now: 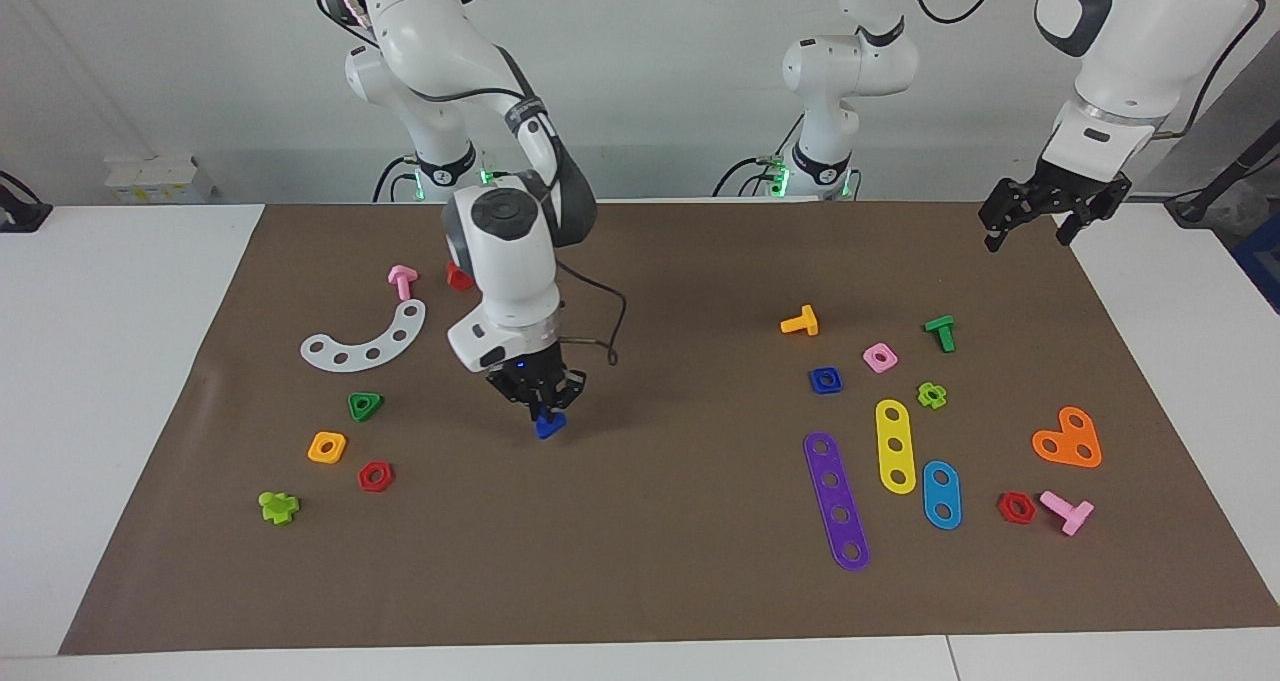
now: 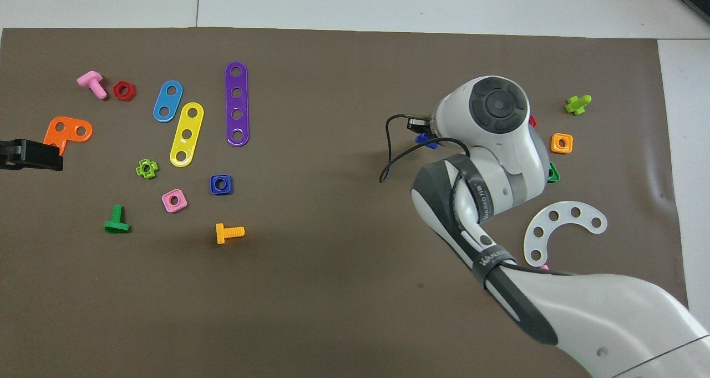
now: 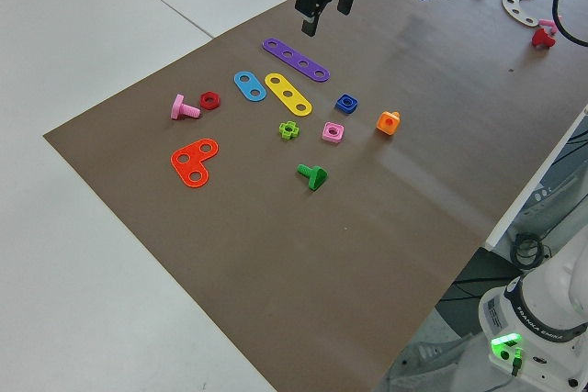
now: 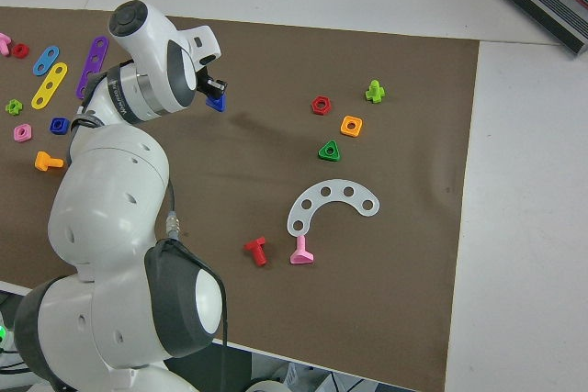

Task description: Unscrew and place screws in storage area

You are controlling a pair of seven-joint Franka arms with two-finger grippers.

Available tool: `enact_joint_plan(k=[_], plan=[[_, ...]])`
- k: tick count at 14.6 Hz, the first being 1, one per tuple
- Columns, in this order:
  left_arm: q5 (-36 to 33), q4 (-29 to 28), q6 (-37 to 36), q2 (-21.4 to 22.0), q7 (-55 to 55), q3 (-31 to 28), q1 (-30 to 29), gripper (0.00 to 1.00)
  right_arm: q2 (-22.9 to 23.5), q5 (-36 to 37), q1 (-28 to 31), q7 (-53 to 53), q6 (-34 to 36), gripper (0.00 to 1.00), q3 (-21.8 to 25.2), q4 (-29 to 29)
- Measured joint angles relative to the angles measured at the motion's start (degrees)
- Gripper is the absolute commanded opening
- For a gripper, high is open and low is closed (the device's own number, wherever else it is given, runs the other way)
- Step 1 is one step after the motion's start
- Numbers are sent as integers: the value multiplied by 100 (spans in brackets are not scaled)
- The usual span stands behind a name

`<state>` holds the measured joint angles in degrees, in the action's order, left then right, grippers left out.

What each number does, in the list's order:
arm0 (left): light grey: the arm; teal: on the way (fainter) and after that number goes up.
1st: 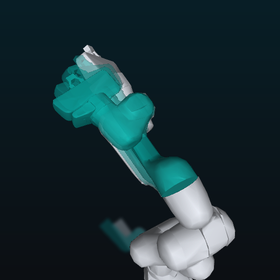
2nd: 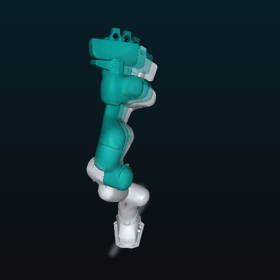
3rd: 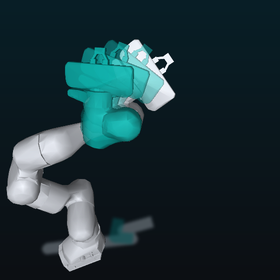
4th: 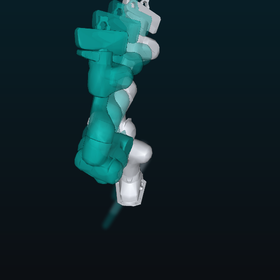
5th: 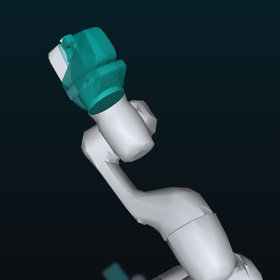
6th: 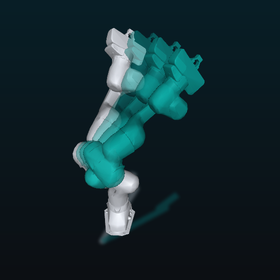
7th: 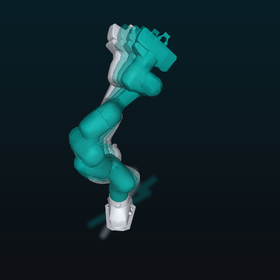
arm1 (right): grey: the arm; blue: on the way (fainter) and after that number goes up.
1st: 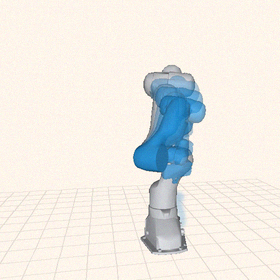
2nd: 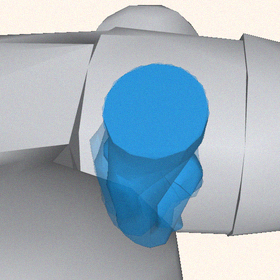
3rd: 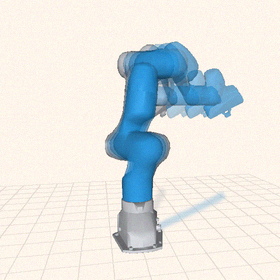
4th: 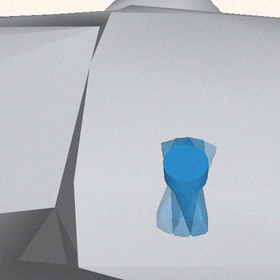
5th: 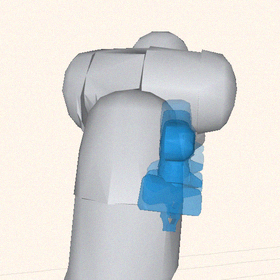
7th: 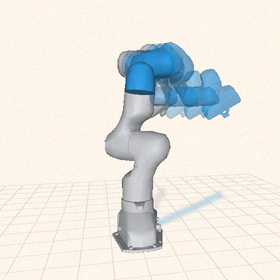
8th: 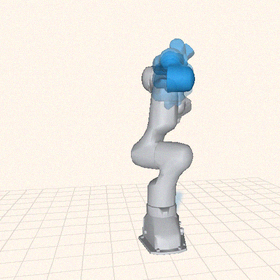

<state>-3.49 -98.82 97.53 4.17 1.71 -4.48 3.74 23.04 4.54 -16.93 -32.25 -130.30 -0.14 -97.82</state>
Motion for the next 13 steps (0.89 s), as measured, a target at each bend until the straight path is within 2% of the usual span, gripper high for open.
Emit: enact_joint_plan(k=[5,10,11,12,13], plan=[[0,-2,0,0,0,0,5,100,-23,-1,842,1099,1,0,-2,-434],[0,-5,0,0,0,0,9,100,-167,-1,1196,1819,1,0,-4,-900],[0,-7,0,0,1,0,19,100,-190,-1,1223,1868,-1,8,-4,-946],[0,-7,0,0,1,0,41,100,-216,-1,1233,1932,-1,56,-4,-971],[0,-8,0,0,1,5,58,100,-237,-1,1237,1980,-1,93,-4,-994]])
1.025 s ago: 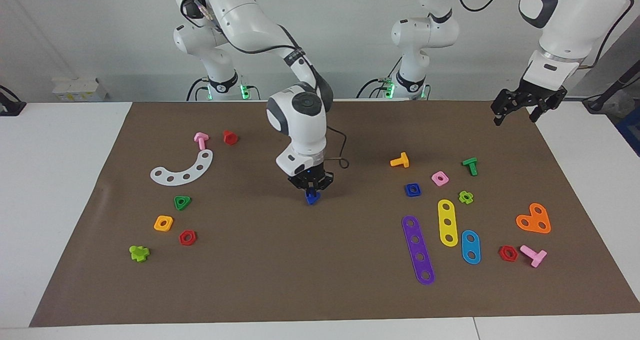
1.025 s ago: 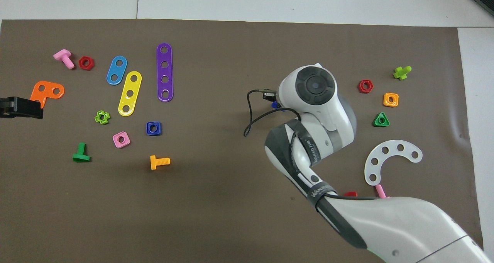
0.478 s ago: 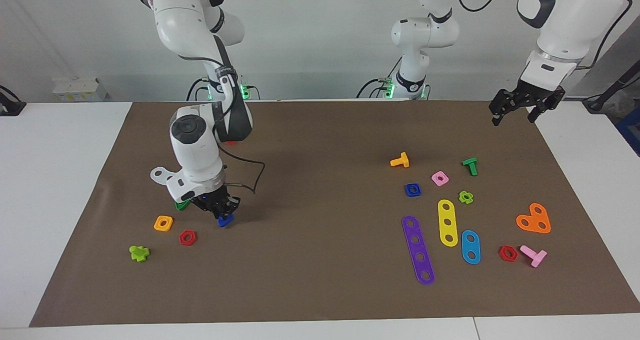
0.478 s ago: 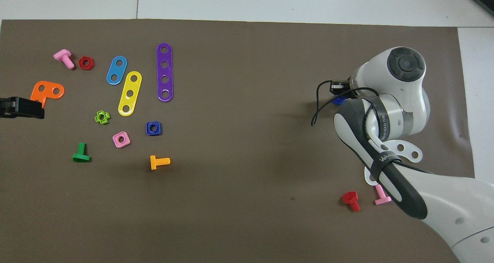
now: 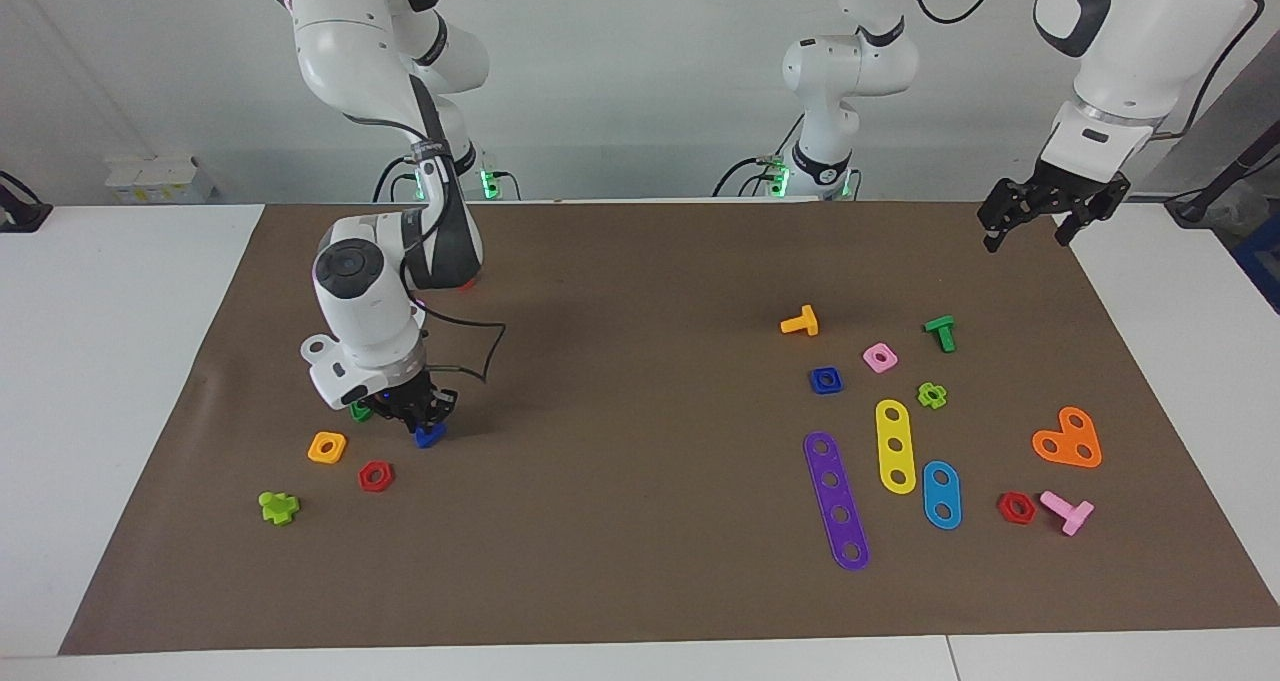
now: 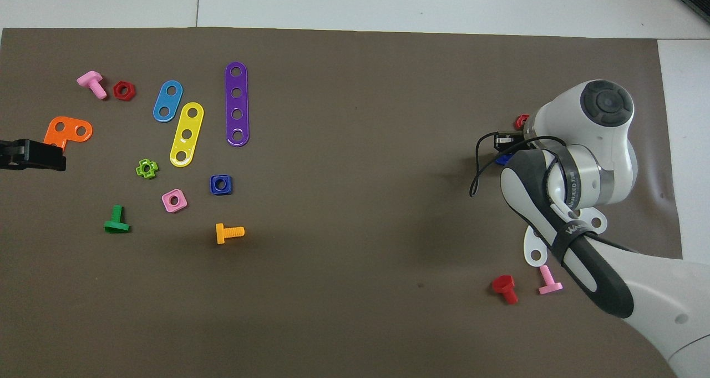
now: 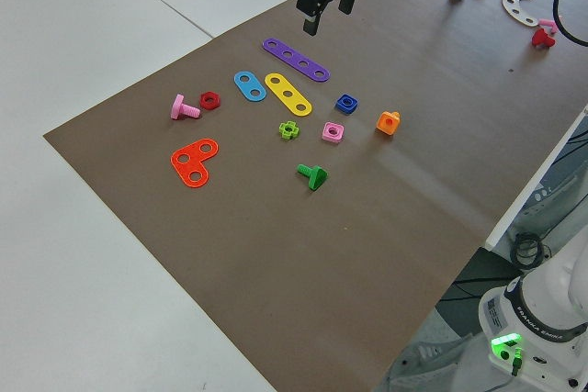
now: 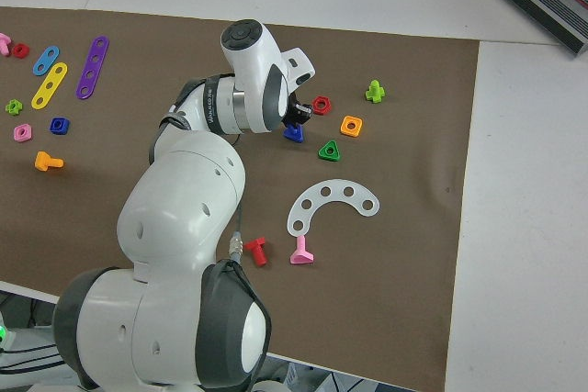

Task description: Unscrew and place screws in storage area

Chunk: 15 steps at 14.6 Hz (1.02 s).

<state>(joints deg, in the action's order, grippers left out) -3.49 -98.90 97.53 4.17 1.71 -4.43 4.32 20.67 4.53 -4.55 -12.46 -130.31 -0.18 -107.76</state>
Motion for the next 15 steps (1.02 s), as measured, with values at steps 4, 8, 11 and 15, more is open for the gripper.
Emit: enact_joint_plan(k=[4,8,11,15], plan=[[0,0,0,0,0,6,11,100,-51,0,4,37,-9,98,0,-17],[0,-1,0,0,0,6,11,100,-516,0,69,37,131,98,7,44],[0,-8,0,0,0,6,11,100,-1149,-6,138,37,873,99,8,216],[0,-13,0,0,0,6,12,100,-2019,-121,140,37,1846,99,7,387]])
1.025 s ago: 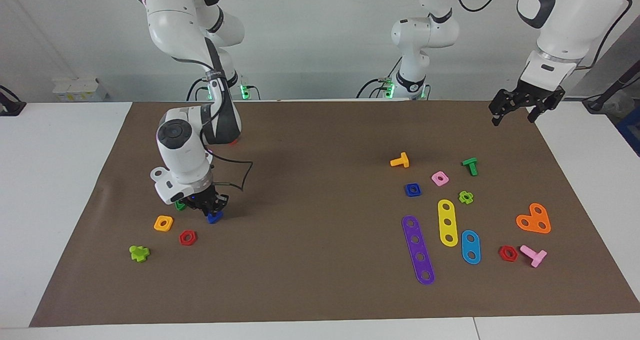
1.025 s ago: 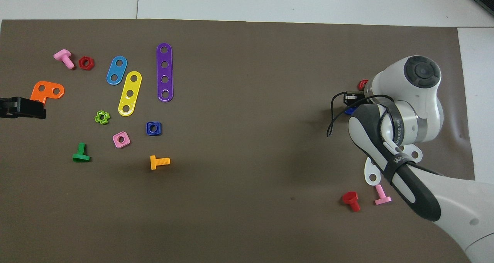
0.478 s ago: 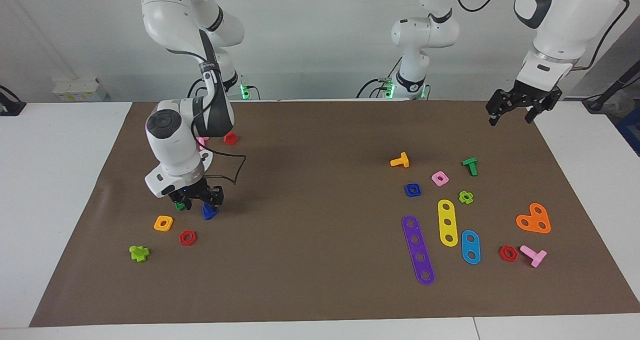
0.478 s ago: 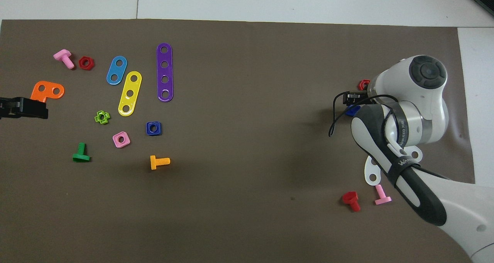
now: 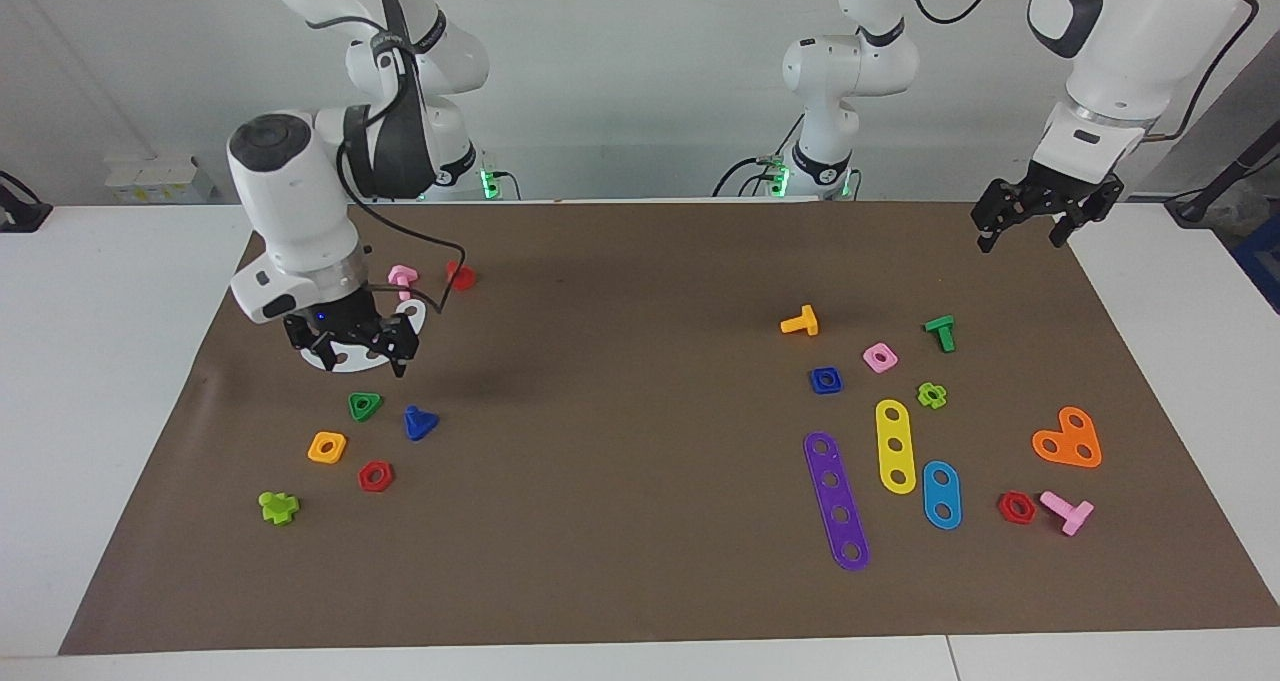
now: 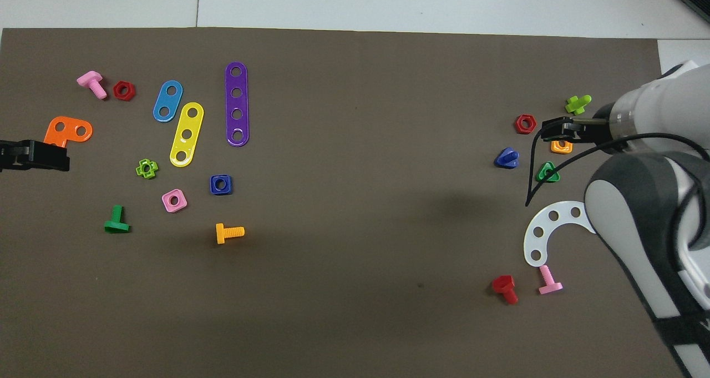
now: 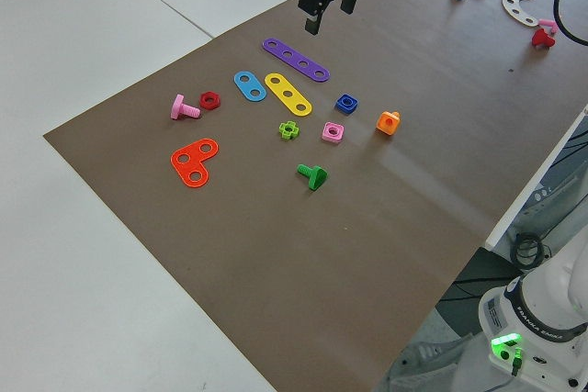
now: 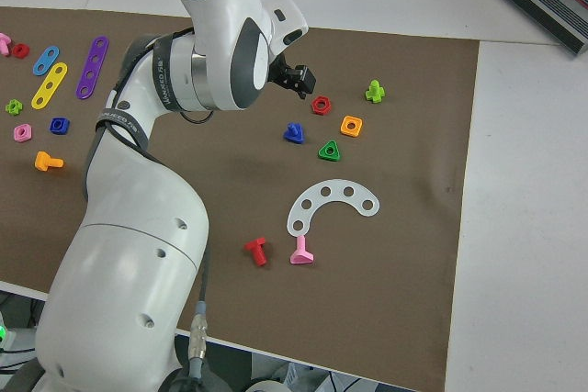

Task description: Unscrew and place screws in storage area

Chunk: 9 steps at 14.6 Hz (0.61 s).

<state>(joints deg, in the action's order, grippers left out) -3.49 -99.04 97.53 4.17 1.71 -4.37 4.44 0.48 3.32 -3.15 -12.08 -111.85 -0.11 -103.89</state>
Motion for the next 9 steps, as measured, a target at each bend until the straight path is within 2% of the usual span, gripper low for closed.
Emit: enact_joint_plan(k=[2,4,9], plan=[[0,-1,0,0,0,0,3,100,-233,-10,-7,0,779,99,-17,358],[0,-1,0,0,0,0,13,100,-260,-18,-24,0,1393,99,-53,821],[0,-1,0,0,0,0,34,100,-203,-132,-18,0,1941,99,-60,1345]])
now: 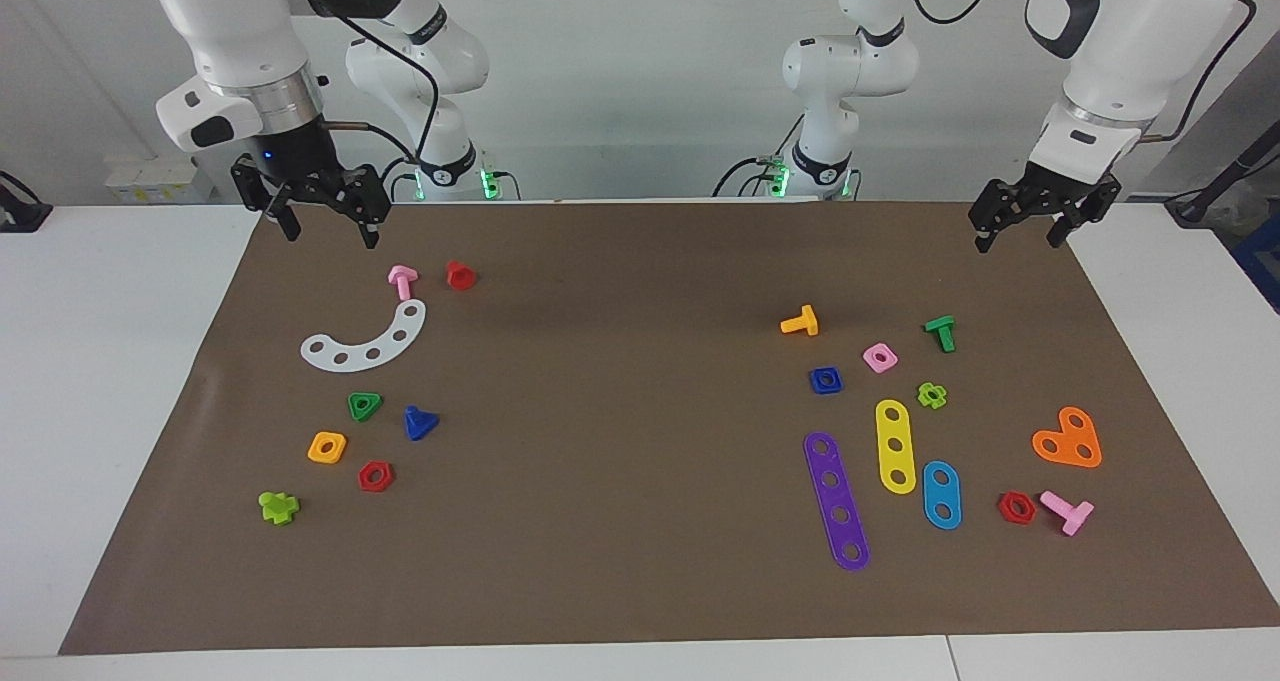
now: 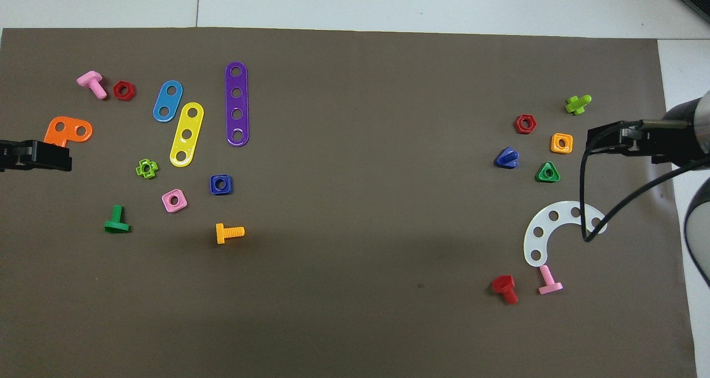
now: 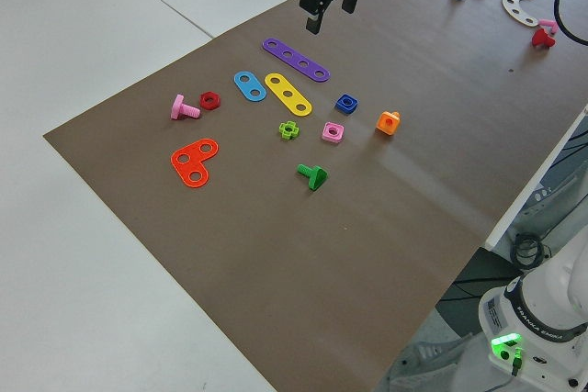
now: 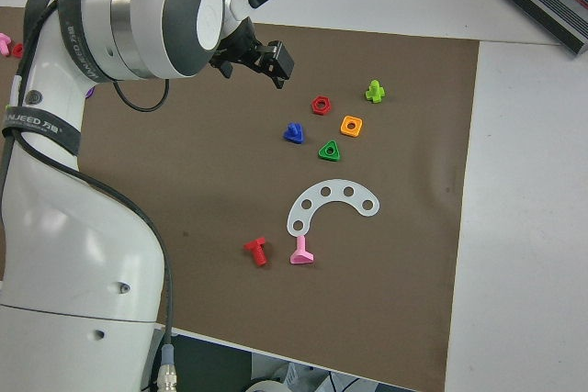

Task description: Unscrew and place screws in storage area

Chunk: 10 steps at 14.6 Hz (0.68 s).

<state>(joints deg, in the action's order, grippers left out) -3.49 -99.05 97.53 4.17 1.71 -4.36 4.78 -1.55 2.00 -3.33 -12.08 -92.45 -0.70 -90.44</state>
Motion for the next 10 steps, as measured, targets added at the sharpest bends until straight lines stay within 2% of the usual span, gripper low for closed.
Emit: enact_joint_plan(k=[10], plan=[[0,-9,-1,0,0,0,19,100,69,-41,-20,1,287,100,-30,57]])
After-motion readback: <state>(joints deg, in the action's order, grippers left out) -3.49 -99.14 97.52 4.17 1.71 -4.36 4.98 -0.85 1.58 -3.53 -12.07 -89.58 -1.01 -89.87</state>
